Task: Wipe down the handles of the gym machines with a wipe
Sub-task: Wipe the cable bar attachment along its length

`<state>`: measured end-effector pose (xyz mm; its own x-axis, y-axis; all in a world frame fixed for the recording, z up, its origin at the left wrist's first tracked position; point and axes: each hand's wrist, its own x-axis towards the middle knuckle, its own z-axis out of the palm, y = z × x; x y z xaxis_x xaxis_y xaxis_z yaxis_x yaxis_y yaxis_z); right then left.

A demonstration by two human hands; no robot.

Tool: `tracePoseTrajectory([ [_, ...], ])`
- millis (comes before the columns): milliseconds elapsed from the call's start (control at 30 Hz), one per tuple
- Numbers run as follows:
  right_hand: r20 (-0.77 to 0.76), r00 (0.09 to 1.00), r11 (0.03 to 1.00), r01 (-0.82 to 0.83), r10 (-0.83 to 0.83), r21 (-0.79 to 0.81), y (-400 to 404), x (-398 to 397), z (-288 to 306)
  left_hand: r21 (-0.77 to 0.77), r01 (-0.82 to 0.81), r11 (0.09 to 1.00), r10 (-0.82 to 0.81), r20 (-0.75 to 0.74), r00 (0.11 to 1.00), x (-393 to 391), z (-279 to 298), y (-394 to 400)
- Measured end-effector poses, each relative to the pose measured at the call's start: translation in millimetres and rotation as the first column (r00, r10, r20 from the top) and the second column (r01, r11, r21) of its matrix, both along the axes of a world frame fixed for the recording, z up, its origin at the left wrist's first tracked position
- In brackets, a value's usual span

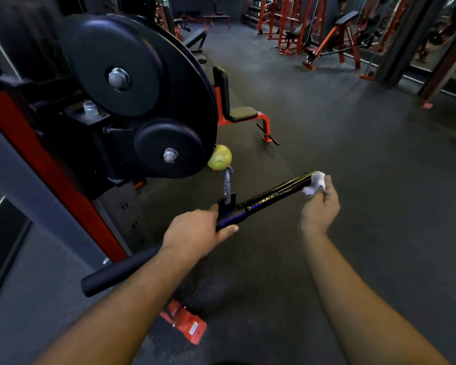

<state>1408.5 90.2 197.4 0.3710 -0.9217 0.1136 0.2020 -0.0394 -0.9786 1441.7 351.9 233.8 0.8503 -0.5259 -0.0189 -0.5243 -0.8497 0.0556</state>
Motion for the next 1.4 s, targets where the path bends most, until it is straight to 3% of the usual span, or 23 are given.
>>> tracePoseTrajectory([
  [67,0.018,1.000,0.994,-0.003,0.001,0.110,-10.7,15.9,-3.2,-0.017,0.000,1.000,-0.001,-0.043,0.999,-2.4,-1.6,-2.9],
  [167,0.011,1.000,0.989,-0.022,0.020,0.147,23.6,21.4,-9.9,-0.076,-0.027,0.997,0.019,-0.103,0.995,-3.5,-2.4,-3.6],
  [333,0.186,0.943,0.906,-0.318,0.274,0.280,132.0,-15.5,-28.5,-0.095,-0.065,0.993,0.057,-0.091,0.994,-2.5,-3.1,-4.4],
  [400,0.240,0.912,0.857,-0.399,0.334,0.327,136.0,-27.4,-34.5,-0.067,-0.060,0.996,0.057,-0.044,0.997,-1.6,-2.0,-2.6],
  [567,0.171,0.980,0.954,-0.145,0.102,0.261,32.8,5.3,-29.1,0.001,-0.034,0.999,0.034,-0.017,0.999,0.4,-0.2,1.6],
  [667,0.132,0.990,0.925,-0.096,0.050,0.368,10.5,21.5,-14.9,-0.005,-0.040,0.999,0.040,-0.056,0.998,1.4,-0.5,-0.5],
  [800,0.297,0.936,0.769,-0.329,0.188,0.548,69.8,15.3,-13.1,-0.076,-0.078,0.994,0.070,-0.099,0.993,-0.6,-5.7,-2.7],
  [933,0.286,0.885,0.572,-0.458,0.368,0.681,116.2,-15.9,-24.5,-0.104,-0.085,0.991,0.080,-0.053,0.995,0.1,-6.0,-4.4],
  [1000,0.277,0.884,0.596,-0.460,0.377,0.658,99.2,-10.6,-21.6,-0.073,-0.085,0.994,0.083,-0.029,0.996,0.9,-4.3,-3.4],
  [1100,0.274,0.953,0.688,-0.284,0.126,0.668,35.4,19.6,-12.8,-0.022,-0.067,0.998,0.066,-0.014,0.998,0.4,0.0,-0.8],
  [1167,0.242,0.969,0.723,-0.205,0.054,0.660,0.3,35.5,-0.3,-0.015,-0.061,0.998,0.060,-0.034,0.998,0.7,0.3,-0.8],
  [1300,0.321,0.938,0.707,-0.314,0.130,0.633,3.9,45.4,7.8,-0.061,-0.084,0.995,0.078,-0.099,0.992,0.4,-5.6,-3.1],
  [1400,0.339,0.889,0.711,-0.451,0.307,0.540,50.0,29.9,2.0,-0.126,-0.097,0.987,0.083,-0.111,0.990,-2.7,-10.2,-4.6],
])
